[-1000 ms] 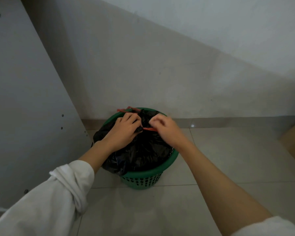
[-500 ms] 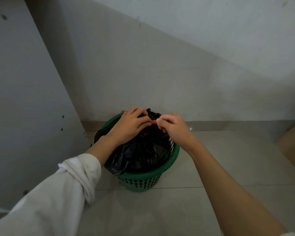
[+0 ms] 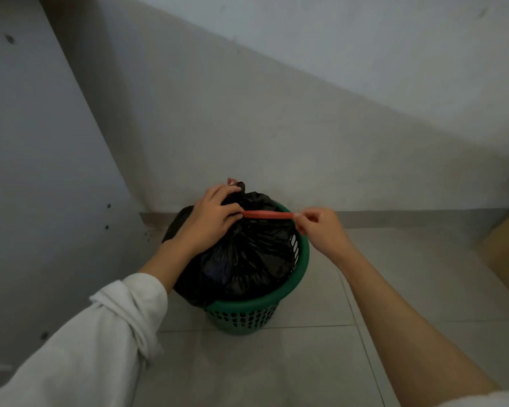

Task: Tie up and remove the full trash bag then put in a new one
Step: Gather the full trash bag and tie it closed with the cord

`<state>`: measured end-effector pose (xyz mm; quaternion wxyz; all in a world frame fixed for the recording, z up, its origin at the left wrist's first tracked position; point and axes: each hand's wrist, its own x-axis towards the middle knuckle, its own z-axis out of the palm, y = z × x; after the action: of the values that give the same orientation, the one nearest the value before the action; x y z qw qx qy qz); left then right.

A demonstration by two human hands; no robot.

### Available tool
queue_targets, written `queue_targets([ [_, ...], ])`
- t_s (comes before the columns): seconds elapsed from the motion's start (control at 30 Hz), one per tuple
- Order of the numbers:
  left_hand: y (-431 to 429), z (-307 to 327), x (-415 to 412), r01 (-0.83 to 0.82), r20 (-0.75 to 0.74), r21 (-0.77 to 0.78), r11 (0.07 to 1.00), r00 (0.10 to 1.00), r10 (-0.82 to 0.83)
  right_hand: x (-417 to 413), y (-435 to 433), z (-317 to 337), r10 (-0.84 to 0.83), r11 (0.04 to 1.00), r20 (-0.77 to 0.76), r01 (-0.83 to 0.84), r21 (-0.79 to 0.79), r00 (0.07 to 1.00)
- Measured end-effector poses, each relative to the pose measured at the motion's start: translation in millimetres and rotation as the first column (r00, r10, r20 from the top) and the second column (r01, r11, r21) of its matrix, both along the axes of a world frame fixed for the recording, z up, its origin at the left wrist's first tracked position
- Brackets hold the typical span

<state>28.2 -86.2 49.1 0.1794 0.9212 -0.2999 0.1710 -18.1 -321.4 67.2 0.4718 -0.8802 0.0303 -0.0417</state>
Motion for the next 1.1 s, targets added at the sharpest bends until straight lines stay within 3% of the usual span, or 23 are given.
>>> queue_targets([
  [0.07, -6.0, -3.6, -9.9, -0.016, 0.017, -0.043, 0.999, 1.0, 0.016, 2.0, 0.2, -16.0, -0.05, 0.967, -0.022, 0.043, -0.253, 0.999],
  [0.1, -8.9, -3.9, -11.7, -0.039, 0.003, -0.08, 0.996, 0.999, 0.04, 0.8, 5.4, -20.5, -0.053, 0.95, 0.028, 0.059, -0.307, 0.998],
  [0.2, -16.2, 0.6, -10.6, -0.112, -0.055, -0.152, 0.982, 0.993, 0.105, -7.0, 31.9, -11.8, 0.034, 0.972, 0.232, 0.022, -0.233, 0.972],
  [0.33, -20.0, 5.0, -13.7, -0.086, -0.086, -0.166, 0.982, 0.994, 0.072, -2.9, 54.1, -8.3, 0.155, 0.931, 0.075, -0.12, -0.344, 0.985],
  [0.4, -17.6, 4.5, -16.9, -0.057, -0.128, -0.215, 0.975, 0.991, 0.03, 1.0, 56.8, -10.4, 0.174, 0.946, 0.041, -0.155, -0.283, 0.984],
  [0.47, -15.1, 5.6, -18.6, -0.082, -0.246, -0.373, 0.924, 0.969, -0.013, 1.6, 57.2, -11.8, 0.202, 0.97, 0.028, -0.196, -0.145, 0.979],
  [0.53, -12.7, 11.0, -12.7, -0.213, -0.437, -0.597, 0.774, 0.895, -0.092, 0.9, 54.6, -12.0, 0.203, 0.979, 0.013, -0.204, 0.021, 0.979],
  [0.57, -10.4, 11.1, -4.1, -0.271, -0.501, -0.63, 0.728, 0.858, -0.114, -0.6, 52.6, -10.5, 0.205, 0.973, -0.001, -0.204, 0.107, 0.979],
  [0.63, -5.9, 9.6, 17.6, -0.279, -0.557, -0.528, 0.802, 0.826, -0.08, -3.6, 48.7, -6.9, 0.234, 0.955, -0.029, -0.224, 0.197, 0.972],
  [0.73, -10.4, 8.3, 42.9, -0.134, -0.608, -0.227, 0.965, 0.793, -0.033, -4.6, 42.5, -3.5, 0.293, 0.943, -0.029, -0.284, 0.171, 0.956],
  [0.87, -25.7, 14.4, 52.3, -0.013, -0.598, 0.126, 0.992, 0.797, 0.086, -2.5, 36.7, 4.2, 0.327, 0.92, 0.011, -0.321, 0.223, 0.945],
  [1.0, -8.3, 26.8, 40.5, -0.127, -0.393, 0.036, 0.991, 0.91, 0.131, 0.1, 31.7, 1.7, 0.233, 0.876, -0.05, -0.188, 0.444, 0.971],
  [1.1, 14.0, 34.0, 26.5, -0.165, -0.298, 0.004, 0.986, 0.941, 0.159, 7.1, 37.5, -2.3, 0.109, 0.806, -0.207, 0.036, 0.591, 0.972],
])
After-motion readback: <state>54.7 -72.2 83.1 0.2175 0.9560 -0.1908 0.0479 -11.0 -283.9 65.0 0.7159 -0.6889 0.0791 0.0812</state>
